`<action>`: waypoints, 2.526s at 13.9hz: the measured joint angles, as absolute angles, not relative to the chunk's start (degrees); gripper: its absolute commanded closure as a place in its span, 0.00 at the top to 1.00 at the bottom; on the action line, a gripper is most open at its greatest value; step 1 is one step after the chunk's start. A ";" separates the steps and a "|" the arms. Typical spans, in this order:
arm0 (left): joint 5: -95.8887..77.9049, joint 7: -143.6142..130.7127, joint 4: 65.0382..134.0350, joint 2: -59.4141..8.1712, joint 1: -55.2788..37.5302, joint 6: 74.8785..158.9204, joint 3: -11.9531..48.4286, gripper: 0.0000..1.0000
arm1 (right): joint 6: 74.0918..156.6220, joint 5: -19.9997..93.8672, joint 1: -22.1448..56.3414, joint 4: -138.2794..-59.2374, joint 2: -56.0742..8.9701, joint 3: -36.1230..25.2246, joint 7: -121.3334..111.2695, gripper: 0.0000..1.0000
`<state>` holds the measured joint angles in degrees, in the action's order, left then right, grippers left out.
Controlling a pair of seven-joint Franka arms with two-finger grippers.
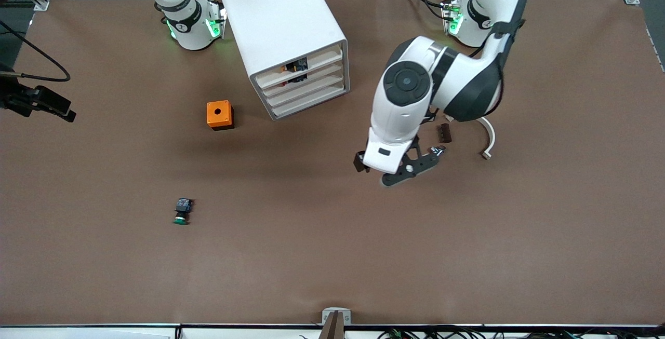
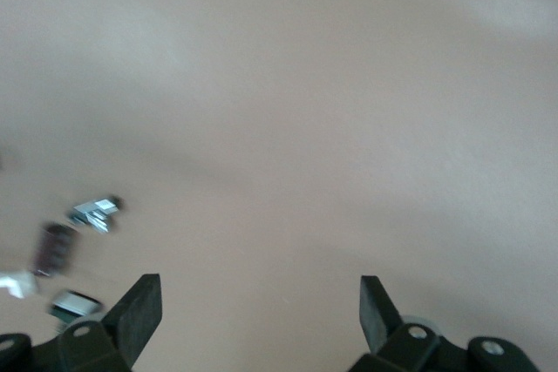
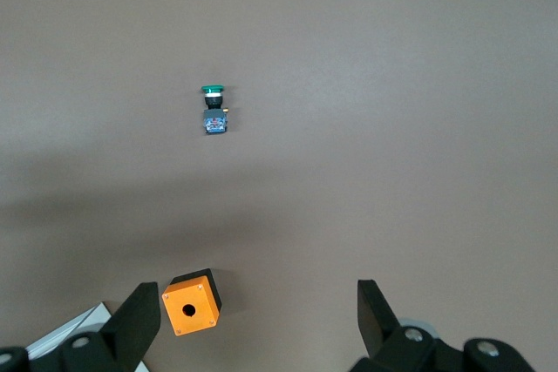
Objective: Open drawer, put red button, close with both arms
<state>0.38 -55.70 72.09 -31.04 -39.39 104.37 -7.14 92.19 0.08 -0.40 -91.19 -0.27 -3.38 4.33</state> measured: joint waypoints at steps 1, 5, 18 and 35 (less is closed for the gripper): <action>2.75 -54.52 72.10 -29.87 -38.95 103.39 -7.14 1.00 | 92.16 0.08 -0.40 -91.19 -0.27 -3.38 4.34 1.00; 6.56 -45.37 72.09 -25.41 -36.32 99.80 -7.25 1.00 | 91.86 0.08 -0.40 -91.19 -0.27 -3.37 4.34 1.00; 6.30 -30.23 72.21 -13.87 -22.50 86.64 -7.25 1.00 | 91.58 0.07 -0.38 -91.18 -0.27 -3.35 4.34 1.00; 0.60 -10.73 100.21 7.16 -2.11 94.79 6.50 1.00 | 93.34 0.07 -0.41 -91.80 -0.64 -3.44 4.36 1.00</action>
<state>0.60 -10.73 100.21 7.16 -2.11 94.79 6.50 93.34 0.07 -0.41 -91.80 -0.64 -3.44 4.36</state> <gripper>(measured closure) 0.000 0.000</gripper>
